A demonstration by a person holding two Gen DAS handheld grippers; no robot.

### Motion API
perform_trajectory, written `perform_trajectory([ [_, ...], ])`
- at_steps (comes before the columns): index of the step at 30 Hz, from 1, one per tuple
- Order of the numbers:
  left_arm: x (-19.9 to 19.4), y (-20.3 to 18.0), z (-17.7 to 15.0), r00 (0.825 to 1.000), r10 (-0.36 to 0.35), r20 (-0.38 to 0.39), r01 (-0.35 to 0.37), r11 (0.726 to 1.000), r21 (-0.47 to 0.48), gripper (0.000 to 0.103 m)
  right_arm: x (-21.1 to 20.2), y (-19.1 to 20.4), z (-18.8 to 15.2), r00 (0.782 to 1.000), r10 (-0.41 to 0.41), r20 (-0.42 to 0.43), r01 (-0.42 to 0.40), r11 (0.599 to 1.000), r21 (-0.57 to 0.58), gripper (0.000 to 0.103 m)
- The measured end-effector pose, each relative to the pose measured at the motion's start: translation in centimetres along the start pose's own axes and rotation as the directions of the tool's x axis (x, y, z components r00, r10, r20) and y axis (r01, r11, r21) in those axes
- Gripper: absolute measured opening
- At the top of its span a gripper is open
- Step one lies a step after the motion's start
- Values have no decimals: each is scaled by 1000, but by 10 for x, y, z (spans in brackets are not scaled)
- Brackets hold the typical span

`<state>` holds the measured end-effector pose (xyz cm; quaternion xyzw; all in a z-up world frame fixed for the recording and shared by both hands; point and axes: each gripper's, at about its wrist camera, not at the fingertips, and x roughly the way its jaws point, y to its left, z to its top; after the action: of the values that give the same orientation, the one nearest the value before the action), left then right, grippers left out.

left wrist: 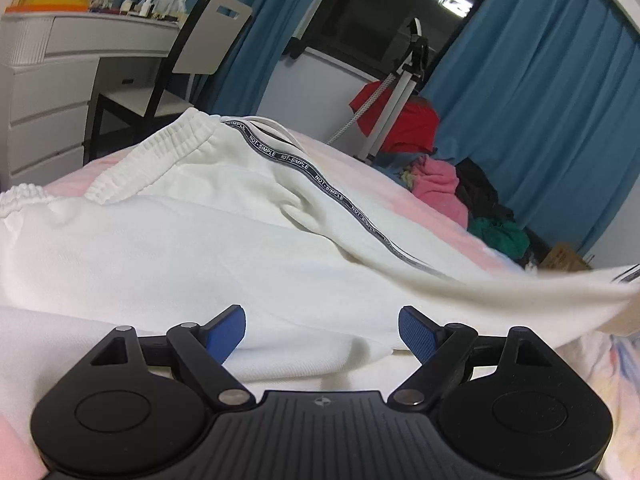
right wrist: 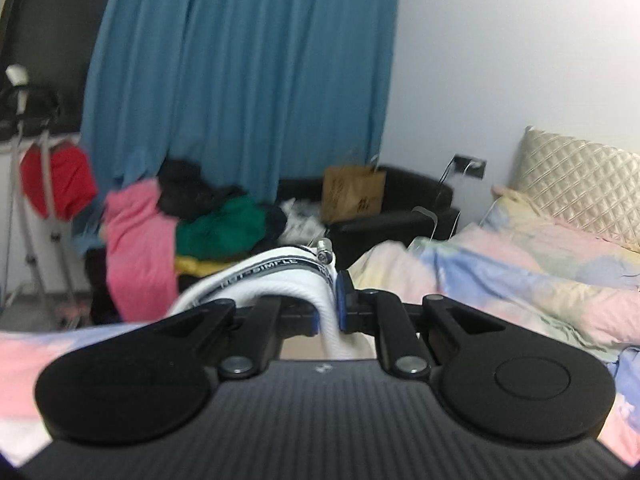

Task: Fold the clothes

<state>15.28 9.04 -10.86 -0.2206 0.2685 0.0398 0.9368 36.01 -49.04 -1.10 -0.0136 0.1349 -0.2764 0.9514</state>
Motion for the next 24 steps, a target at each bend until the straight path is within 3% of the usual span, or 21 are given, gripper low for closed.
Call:
perform_trajectory([
  [3, 6, -4, -2, 1000, 14, -10, -14, 999, 29, 85, 14, -18, -54, 998, -55, -11, 55, 998, -42, 14],
  [5, 8, -6, -4, 1000, 21, -13, -20, 999, 48, 85, 24, -30, -97, 993, -54, -101, 54, 999, 1, 15],
  [8, 9, -9, -8, 1000, 17, -18, -15, 997, 80, 85, 31, -53, -158, 969, -45, -244, 79, 988, 132, 23],
  [10, 8, -11, -10, 1000, 14, -20, -12, 995, 96, 85, 30, -71, -190, 950, -7, -312, 102, 952, 290, 34],
  [12, 8, -13, -11, 1000, 13, -23, -10, 994, 111, 85, 26, -93, -213, 944, 57, -326, 111, 874, 474, 49],
  [14, 6, -15, -13, 1000, 9, -26, -6, 993, 116, 85, 16, -111, -227, 953, 114, -282, 92, 777, 623, 50],
  [15, 5, -16, -13, 1000, 7, -27, -4, 993, 117, 85, 12, -115, -230, 954, 130, -272, 84, 752, 654, 50],
  [17, 3, -17, -14, 1000, 2, -30, 1, 993, 120, 85, 3, -121, -233, 951, 154, -269, 74, 730, 679, 62],
  [19, 1, -19, -15, 999, -2, -33, 6, 992, 122, 85, -8, -122, -231, 946, 170, -277, 66, 734, 676, 69],
  [21, -1, -21, -16, 999, -6, -35, 11, 992, 125, 85, -19, -124, -226, 941, 200, -274, 43, 733, 679, 69],
  [24, -5, -23, -17, 999, -13, -40, 18, 992, 127, 85, -33, -128, -215, 932, 295, -210, -37, 656, 754, 69],
])
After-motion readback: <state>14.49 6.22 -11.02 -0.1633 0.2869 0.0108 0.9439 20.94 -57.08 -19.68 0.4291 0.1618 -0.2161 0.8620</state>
